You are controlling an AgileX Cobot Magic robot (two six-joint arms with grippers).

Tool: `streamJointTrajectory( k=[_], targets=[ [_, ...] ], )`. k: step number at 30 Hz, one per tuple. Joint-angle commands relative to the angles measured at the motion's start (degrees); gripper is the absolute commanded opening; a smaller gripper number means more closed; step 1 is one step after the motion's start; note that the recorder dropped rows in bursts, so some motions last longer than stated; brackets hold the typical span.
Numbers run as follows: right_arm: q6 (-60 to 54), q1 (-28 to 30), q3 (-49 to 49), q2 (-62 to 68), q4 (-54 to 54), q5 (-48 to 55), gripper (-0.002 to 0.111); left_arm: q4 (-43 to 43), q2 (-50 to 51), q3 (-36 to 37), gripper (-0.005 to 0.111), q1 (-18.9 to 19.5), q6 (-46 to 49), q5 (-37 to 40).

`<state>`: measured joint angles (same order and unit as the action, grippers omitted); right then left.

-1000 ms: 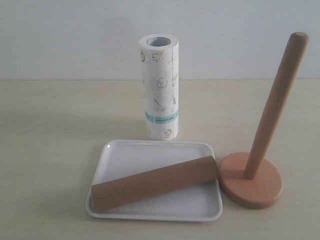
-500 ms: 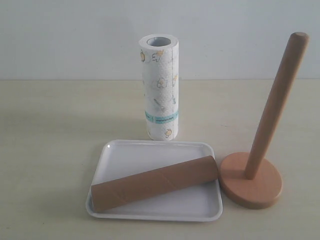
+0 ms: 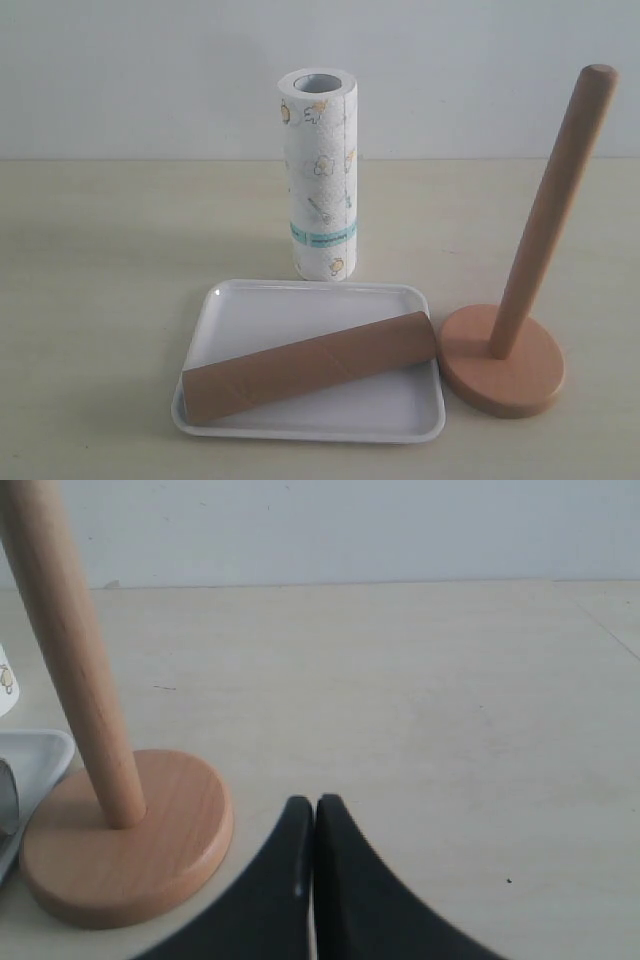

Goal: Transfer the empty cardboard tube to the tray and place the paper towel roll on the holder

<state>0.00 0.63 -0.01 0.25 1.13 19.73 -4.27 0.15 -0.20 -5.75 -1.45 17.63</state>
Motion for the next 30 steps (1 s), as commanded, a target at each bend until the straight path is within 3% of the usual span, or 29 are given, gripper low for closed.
streamJointTrajectory(
  k=[1,8,15,17,22,25,30],
  targets=[
    [0.0,-0.1,0.0,-0.2,0.0,-0.1,0.000,0.0,-0.2,0.2,0.005,0.1,0.0,-0.1],
    [0.0,-0.1,0.0,-0.2,0.0,-0.1,0.000,0.6,-0.2,0.2,0.005,0.1,-0.3,-3.7],
    [0.0,-0.1,0.0,-0.2,0.0,-0.1,0.000,0.0,-0.2,0.2,0.005,0.1,0.0,-32.5],
    [0.0,-0.1,0.0,-0.2,0.0,-0.1,0.000,0.0,-0.2,0.2,0.005,0.1,0.0,-37.0],
    [0.0,-0.1,0.0,-0.2,0.0,-0.1,0.000,0.0,8.4,-5.2,0.005,0.1,0.0,-37.3],
    [0.0,-0.1,0.0,-0.2,0.0,-0.1,0.000,0.0,18.5,-10.4,0.005,0.1,-0.8,-36.7],
    [0.0,-0.1,0.0,-0.2,0.0,-0.1,0.000,0.0,39.6,-21.1,0.005,0.1,-1.5,-26.6]
  ],
)
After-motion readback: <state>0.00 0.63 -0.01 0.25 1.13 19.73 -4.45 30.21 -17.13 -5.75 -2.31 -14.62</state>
